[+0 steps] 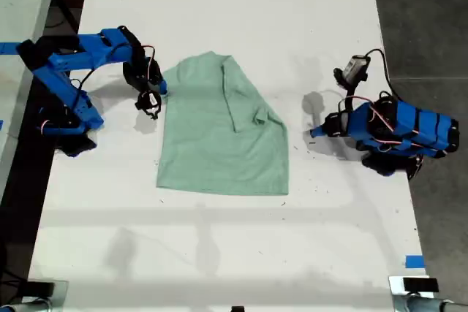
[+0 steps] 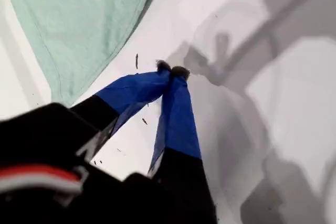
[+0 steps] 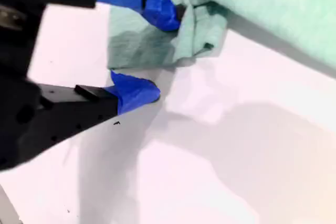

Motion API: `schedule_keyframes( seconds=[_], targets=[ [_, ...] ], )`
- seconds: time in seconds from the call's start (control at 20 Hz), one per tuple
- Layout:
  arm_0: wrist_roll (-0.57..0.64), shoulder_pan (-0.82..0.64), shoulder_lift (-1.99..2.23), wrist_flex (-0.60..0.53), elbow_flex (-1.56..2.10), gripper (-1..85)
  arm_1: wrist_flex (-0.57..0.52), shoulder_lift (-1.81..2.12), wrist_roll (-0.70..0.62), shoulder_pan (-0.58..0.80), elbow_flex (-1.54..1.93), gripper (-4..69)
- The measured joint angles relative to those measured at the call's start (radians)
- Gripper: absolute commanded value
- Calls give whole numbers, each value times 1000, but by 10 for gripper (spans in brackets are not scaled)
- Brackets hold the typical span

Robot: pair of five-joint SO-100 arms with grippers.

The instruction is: Fold t shirt

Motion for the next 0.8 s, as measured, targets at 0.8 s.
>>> schedule_keyframes(
  seconds=[0.8],
  targets=[
    [-107,54,69,135,-60,-2,0,0,0,0,0,-3]
  ],
)
